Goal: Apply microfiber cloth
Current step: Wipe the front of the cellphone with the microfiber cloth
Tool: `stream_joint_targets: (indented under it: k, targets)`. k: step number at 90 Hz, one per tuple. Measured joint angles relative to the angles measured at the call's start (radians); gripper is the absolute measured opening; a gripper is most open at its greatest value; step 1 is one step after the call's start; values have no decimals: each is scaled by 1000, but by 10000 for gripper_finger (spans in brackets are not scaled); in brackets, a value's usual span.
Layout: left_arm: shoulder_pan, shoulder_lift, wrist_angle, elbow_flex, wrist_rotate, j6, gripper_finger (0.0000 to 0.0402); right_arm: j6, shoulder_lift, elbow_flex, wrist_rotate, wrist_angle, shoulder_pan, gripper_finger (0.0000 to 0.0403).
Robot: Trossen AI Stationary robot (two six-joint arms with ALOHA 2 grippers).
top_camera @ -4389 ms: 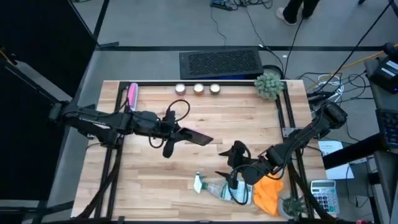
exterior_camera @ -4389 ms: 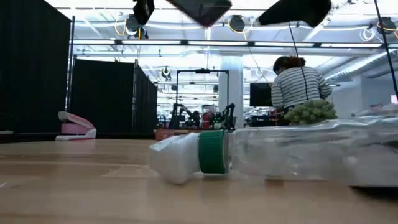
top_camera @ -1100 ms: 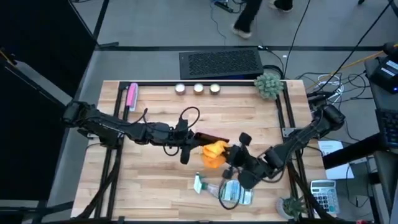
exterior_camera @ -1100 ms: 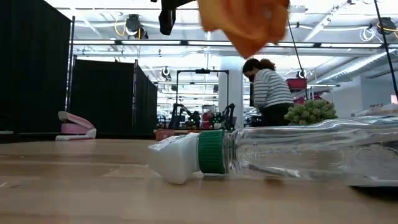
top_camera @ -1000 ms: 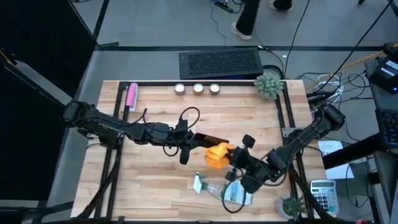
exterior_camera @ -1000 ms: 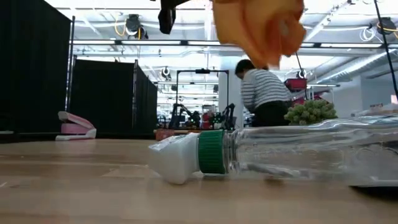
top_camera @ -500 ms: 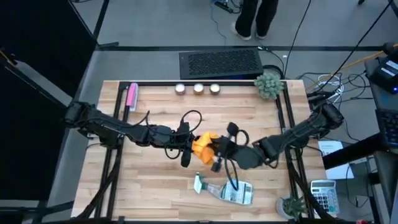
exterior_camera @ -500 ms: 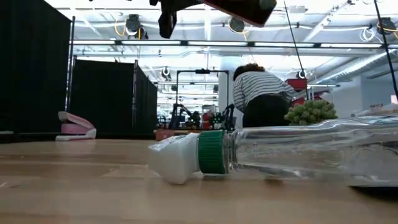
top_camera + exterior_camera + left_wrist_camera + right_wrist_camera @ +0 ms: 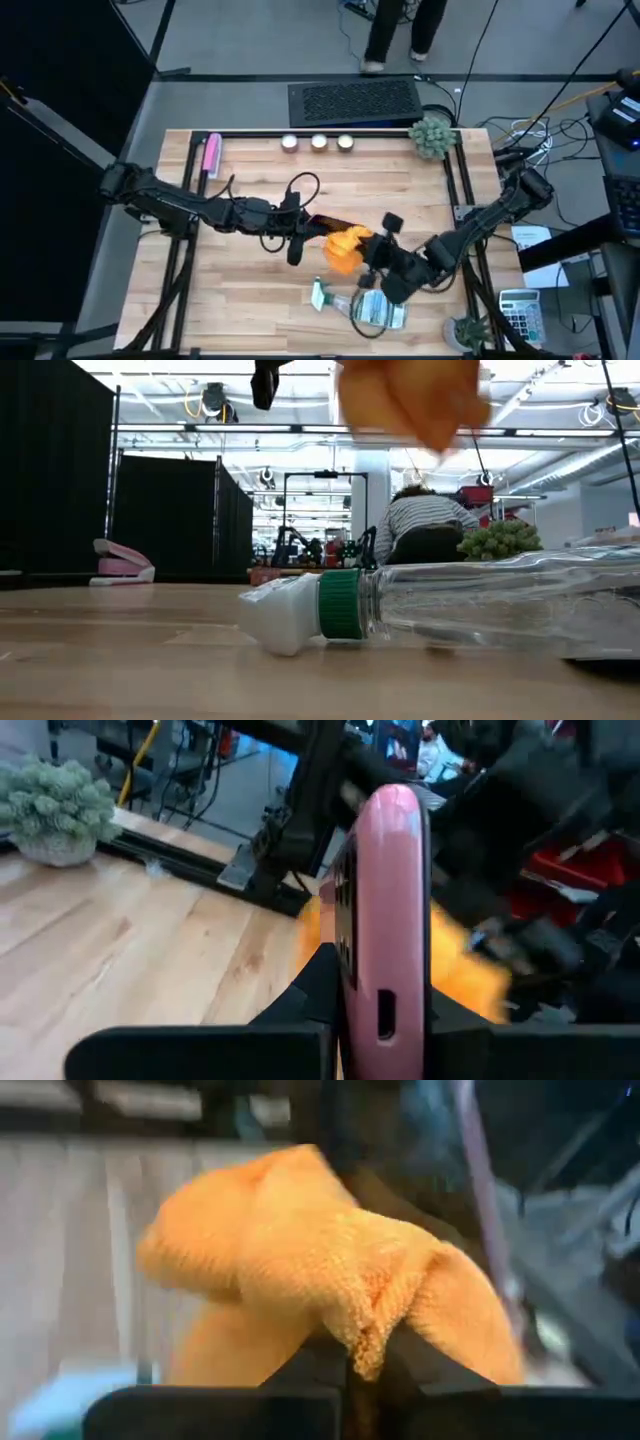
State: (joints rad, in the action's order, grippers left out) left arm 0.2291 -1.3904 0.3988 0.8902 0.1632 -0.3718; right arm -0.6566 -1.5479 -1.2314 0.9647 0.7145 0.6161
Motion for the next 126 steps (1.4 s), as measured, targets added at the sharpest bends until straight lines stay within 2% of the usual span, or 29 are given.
stream_joint_targets:
  k: [6, 14, 24, 36, 50, 57, 64, 72, 81, 90, 96, 114, 120, 126]
  targets:
    - [3, 6, 20, 6, -34, -4, 9, -95, 0, 4, 1, 91, 23, 4]
    - [5, 8, 6, 8, -42, -8, 9, -95, 0, 4, 9, 42, 42, 4]
    - [3, 6, -1, 4, -45, -14, 9, 85, -1, 7, -9, -162, 55, 4]
    - [-5, 5, 27, 7, 9, -14, 9, 304, -2, -1, -49, -460, 48, 4]
    - [-8, -26, 71, 3, 26, -38, 9, 516, -27, 0, -57, -664, -26, 4]
    - [-4, -26, 74, 4, 25, -40, 9, 553, -41, 0, -65, -713, -72, 4]
    - [-4, -27, 70, 3, 39, -39, 9, 543, -58, 0, -67, -706, -114, 4]
    - [-8, -29, 69, 1, 59, -38, 9, 537, -73, 0, -19, -682, -135, 4]
    - [-8, -19, 55, 1, 57, -38, 9, 538, -67, -1, 26, -655, -126, 4]
    - [-6, -17, 41, 2, 41, -39, 9, 528, -41, -1, 85, -553, -93, 4]
    - [-5, -17, 36, 2, 34, -39, 9, 448, -17, -1, 98, -441, -72, 4]
    - [-4, -17, 9, 2, 25, -7, 9, 68, 6, -2, 93, -44, -8, 4]
    - [-5, -17, 10, 2, 21, -6, 9, -13, 6, -1, 68, 19, 12, 4]
    - [-5, -15, 3, 2, 11, -6, 9, -41, 5, -7, 47, 2, 30, 4]
